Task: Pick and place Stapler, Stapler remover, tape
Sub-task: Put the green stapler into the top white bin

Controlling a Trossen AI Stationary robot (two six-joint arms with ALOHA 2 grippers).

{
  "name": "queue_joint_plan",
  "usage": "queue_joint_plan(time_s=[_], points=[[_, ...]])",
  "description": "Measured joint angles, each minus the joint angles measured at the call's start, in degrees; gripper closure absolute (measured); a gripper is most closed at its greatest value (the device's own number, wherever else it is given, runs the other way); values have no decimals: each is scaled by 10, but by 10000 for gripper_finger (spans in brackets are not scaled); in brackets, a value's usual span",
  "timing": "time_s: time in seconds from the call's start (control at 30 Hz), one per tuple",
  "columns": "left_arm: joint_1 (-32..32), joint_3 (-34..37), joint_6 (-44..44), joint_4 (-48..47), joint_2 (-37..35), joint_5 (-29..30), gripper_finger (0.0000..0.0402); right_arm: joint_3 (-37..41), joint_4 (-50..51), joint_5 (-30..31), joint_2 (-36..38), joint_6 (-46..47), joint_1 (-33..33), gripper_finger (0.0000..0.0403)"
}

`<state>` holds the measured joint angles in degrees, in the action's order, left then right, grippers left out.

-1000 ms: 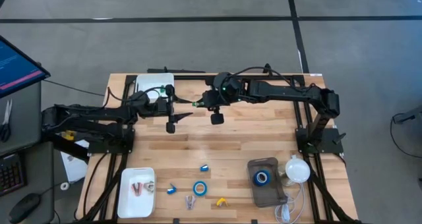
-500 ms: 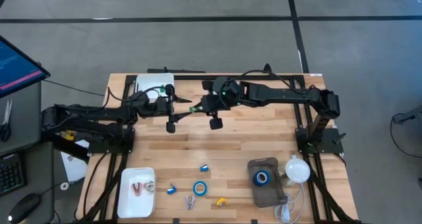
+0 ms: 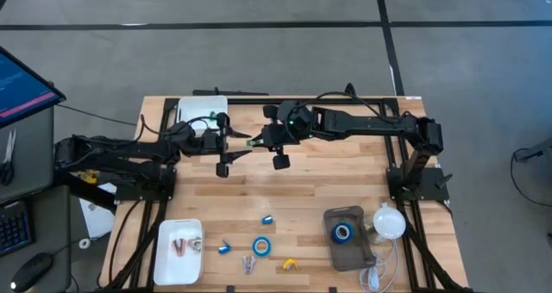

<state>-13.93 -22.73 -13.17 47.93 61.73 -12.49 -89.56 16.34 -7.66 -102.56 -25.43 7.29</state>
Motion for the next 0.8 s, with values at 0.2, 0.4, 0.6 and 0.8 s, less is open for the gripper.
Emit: queue_joint_plan(time_s=[0.2, 0.4, 0.6, 0.8], points=[[0, -1, 1, 22, 29, 0, 245, 0, -12, 0, 0, 0, 0, 364], [0, -1, 1, 71, 62, 0, 272, 0, 0, 0, 0, 0, -1, 364], [0, -1, 1, 84, 73, 0, 299, 0, 3, 0, 0, 0, 0, 364], [-5, 0, -3, 83, 74, 0, 345, 0, 12, 1, 0, 5, 0, 364]])
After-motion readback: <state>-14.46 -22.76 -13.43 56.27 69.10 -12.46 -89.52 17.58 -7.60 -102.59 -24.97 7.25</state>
